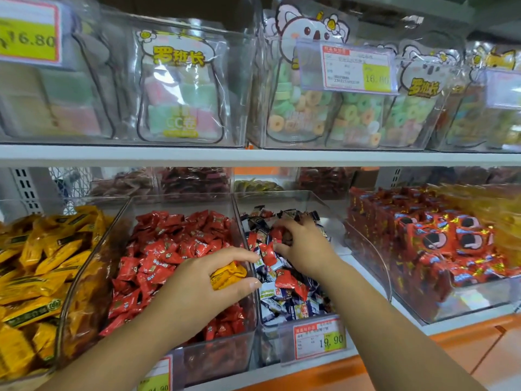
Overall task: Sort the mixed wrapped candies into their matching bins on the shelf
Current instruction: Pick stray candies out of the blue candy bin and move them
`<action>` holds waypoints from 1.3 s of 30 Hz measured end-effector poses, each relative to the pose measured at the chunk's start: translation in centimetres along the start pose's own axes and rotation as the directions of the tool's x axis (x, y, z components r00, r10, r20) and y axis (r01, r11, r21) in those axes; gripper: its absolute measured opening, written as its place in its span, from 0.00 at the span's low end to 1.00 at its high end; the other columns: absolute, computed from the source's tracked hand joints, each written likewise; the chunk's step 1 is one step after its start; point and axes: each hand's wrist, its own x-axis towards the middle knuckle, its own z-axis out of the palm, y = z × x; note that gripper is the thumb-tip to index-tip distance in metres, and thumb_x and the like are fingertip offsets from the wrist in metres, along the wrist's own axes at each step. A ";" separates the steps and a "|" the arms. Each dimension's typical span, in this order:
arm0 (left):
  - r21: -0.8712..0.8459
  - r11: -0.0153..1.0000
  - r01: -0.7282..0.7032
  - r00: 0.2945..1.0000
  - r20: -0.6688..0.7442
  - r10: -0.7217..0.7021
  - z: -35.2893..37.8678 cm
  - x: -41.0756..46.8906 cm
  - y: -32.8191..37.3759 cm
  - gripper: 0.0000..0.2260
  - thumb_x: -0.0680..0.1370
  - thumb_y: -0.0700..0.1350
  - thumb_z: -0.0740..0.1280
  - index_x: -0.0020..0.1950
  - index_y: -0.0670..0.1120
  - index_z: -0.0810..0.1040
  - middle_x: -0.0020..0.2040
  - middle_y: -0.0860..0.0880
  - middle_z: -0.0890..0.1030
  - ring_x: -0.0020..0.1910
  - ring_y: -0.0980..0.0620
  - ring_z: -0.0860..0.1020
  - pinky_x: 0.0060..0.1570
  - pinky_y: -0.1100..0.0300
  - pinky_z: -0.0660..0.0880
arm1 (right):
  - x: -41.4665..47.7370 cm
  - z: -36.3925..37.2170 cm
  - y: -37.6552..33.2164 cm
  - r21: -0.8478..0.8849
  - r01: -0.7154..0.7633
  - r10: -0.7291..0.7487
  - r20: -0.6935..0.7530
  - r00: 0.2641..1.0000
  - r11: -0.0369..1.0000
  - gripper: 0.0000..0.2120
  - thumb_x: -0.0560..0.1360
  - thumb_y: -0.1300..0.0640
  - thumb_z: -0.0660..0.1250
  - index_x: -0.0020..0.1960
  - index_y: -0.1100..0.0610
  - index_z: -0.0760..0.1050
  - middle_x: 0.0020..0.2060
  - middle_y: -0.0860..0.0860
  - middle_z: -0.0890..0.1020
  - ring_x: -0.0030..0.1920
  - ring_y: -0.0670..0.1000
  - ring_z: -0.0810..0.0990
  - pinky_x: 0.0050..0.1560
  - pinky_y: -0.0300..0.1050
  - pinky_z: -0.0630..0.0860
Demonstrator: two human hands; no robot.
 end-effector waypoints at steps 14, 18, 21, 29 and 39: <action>0.008 1.000 -0.009 1.000 0.011 0.008 -0.1 -0.2 0.1 0.09 0.71 0.57 0.71 0.51 0.67 0.79 0.42 0.68 0.79 0.32 0.61 0.76 0.35 0.72 0.70 | -2.1 -7.1 2.4 0.252 -0.176 0.141 0.149 0.979 0.952 0.06 0.79 0.60 0.63 0.52 0.56 0.78 0.40 0.57 0.84 0.36 0.51 0.83 0.46 0.48 0.82; -0.002 1.000 -0.010 1.000 0.023 0.010 -0.1 -0.2 0.2 0.13 0.68 0.62 0.68 0.53 0.71 0.76 0.45 0.61 0.82 0.37 0.54 0.79 0.39 0.66 0.73 | -2.7 -6.0 2.3 0.067 -0.136 0.112 0.279 0.954 0.988 0.06 0.75 0.63 0.68 0.51 0.60 0.79 0.40 0.53 0.83 0.31 0.46 0.81 0.43 0.43 0.81; 0.004 1.000 -0.015 1.000 0.025 0.015 -0.1 -0.2 0.2 0.14 0.69 0.63 0.67 0.53 0.71 0.75 0.44 0.62 0.81 0.36 0.53 0.78 0.39 0.66 0.72 | -2.9 -3.7 2.2 0.034 -0.079 0.067 0.271 0.960 0.996 0.10 0.73 0.62 0.71 0.53 0.59 0.77 0.44 0.52 0.80 0.32 0.47 0.77 0.39 0.42 0.80; -0.001 1.000 -0.001 1.000 0.022 0.001 -0.2 -0.2 0.0 0.11 0.72 0.60 0.69 0.53 0.70 0.76 0.38 0.59 0.81 0.29 0.60 0.73 0.33 0.70 0.70 | -1.6 -4.4 0.3 0.135 0.003 -0.006 0.018 1.000 0.991 0.08 0.78 0.57 0.64 0.57 0.55 0.73 0.42 0.50 0.77 0.36 0.48 0.75 0.35 0.42 0.73; -0.009 1.000 0.003 1.000 0.016 -0.003 -0.2 -0.3 -0.1 0.11 0.71 0.60 0.69 0.53 0.68 0.77 0.41 0.61 0.81 0.28 0.60 0.73 0.33 0.70 0.70 | 0.3 -0.2 -0.8 -0.051 0.022 -0.015 0.125 0.992 0.998 0.19 0.80 0.56 0.63 0.69 0.58 0.67 0.65 0.61 0.68 0.53 0.58 0.75 0.52 0.45 0.71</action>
